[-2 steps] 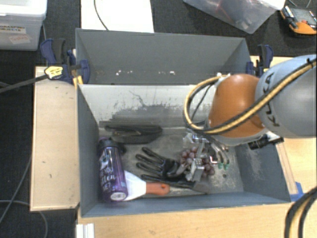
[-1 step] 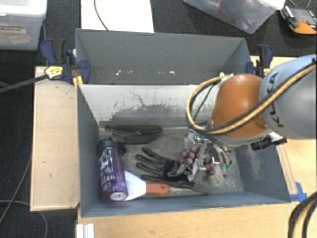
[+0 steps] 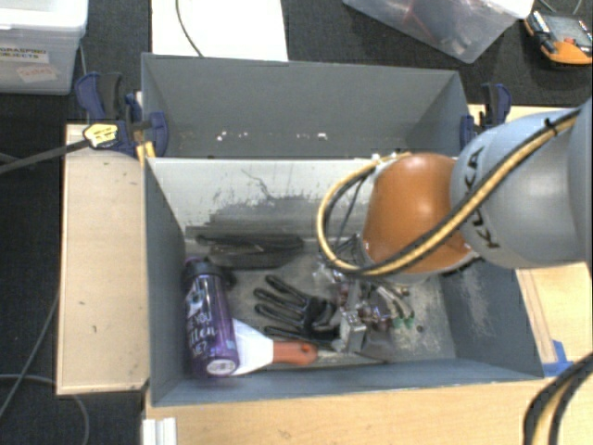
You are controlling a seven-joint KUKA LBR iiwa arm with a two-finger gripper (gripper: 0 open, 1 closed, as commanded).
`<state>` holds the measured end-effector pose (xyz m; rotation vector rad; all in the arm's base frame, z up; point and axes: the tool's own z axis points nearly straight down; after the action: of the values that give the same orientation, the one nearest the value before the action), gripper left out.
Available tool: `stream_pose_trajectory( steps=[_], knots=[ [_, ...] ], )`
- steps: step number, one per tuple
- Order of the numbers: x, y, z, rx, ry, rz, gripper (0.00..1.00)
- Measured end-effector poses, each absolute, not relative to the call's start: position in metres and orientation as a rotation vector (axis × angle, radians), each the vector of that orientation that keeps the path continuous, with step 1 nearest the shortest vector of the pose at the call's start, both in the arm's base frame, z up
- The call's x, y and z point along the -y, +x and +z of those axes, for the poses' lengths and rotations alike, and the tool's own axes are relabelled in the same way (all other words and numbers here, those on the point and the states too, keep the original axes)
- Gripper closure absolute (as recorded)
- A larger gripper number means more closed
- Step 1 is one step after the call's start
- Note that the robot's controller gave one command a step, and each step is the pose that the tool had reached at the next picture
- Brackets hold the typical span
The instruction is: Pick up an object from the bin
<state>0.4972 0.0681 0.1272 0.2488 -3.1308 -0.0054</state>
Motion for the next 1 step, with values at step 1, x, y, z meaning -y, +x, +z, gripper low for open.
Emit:
stream_pose_trajectory(
  steps=[1],
  knots=[
    [-0.0232,0.5011,0.0908,3.144,-0.127,-0.001,0.0]
  ],
)
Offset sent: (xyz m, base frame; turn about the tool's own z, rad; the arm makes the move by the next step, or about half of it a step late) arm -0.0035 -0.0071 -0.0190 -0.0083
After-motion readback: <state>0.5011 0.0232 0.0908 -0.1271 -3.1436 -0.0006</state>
